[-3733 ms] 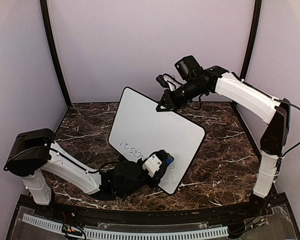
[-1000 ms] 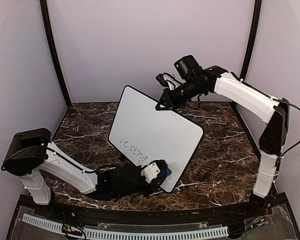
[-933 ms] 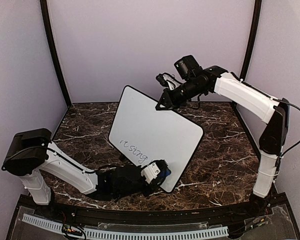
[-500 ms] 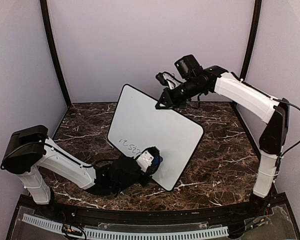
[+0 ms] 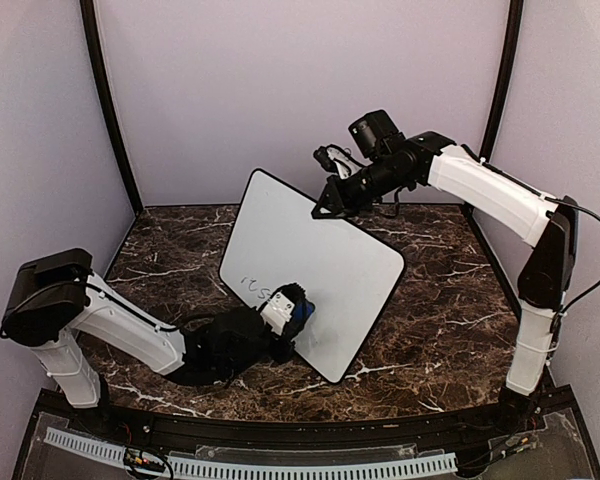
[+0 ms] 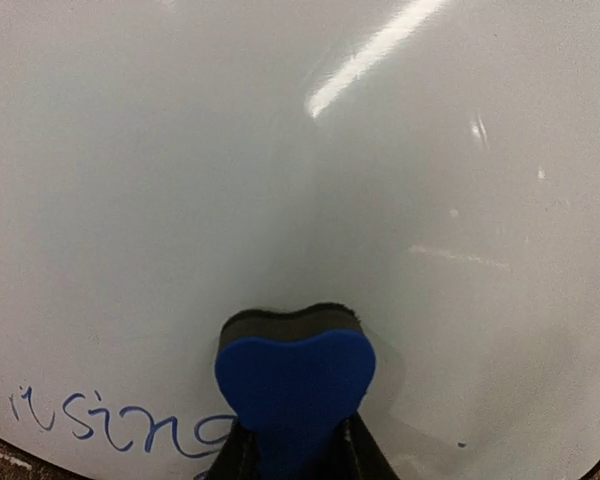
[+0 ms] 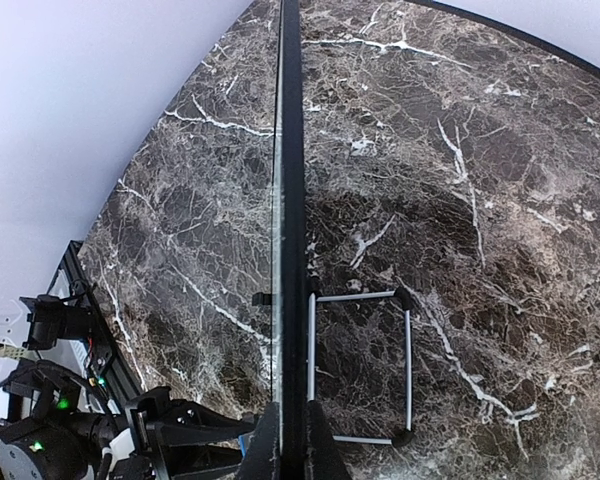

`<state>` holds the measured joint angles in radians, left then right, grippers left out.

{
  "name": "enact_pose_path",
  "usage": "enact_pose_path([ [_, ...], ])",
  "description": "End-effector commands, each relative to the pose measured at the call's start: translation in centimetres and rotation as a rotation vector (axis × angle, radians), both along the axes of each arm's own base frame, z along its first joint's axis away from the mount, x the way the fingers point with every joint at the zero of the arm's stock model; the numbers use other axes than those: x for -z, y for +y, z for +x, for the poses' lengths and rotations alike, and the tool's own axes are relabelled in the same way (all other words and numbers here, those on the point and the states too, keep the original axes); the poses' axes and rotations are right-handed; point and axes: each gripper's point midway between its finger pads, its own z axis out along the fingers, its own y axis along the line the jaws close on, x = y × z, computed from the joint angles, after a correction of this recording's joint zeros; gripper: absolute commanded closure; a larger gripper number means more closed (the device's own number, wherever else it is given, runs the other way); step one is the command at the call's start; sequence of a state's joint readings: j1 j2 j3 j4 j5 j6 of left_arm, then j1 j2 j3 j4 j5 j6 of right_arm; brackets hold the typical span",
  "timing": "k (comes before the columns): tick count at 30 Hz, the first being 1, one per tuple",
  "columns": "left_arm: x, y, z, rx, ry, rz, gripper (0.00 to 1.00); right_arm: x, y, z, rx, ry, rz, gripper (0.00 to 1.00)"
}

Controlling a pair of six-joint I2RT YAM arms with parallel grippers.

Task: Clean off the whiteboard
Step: Erase the center of the whiteboard.

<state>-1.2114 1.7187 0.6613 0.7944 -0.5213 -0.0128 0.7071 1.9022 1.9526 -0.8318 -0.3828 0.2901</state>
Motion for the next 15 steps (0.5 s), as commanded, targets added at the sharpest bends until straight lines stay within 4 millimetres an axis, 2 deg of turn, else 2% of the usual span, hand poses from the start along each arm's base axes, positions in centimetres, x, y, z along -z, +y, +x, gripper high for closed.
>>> enact_pose_path([
  [1,1.3,-1.5,-3.1,0.156,-0.017,0.017,1.00,1.1,1.5,-2.5,-0.064,0.069,-0.013,1.00],
  [4,2.5,-2.4,-4.2,0.200,-0.008,0.024,1.00,1.1,1.4,-2.5,-0.063,0.071,-0.013,1.00],
  [9,1.8,-3.4,-4.9,0.218,-0.032,0.002,1.00,1.0,1.5,-2.6,-0.062,0.069,-0.012,1.00],
  [12,1.4,-3.2,-4.3,0.183,-0.047,-0.014,1.00,0.9,1.6,-2.5,-0.062,0.070,-0.009,1.00],
  [15,0.9,-2.0,-2.8,0.069,-0.092,-0.017,1.00,1.0,1.6,-2.6,-0.063,0.073,-0.010,1.00],
])
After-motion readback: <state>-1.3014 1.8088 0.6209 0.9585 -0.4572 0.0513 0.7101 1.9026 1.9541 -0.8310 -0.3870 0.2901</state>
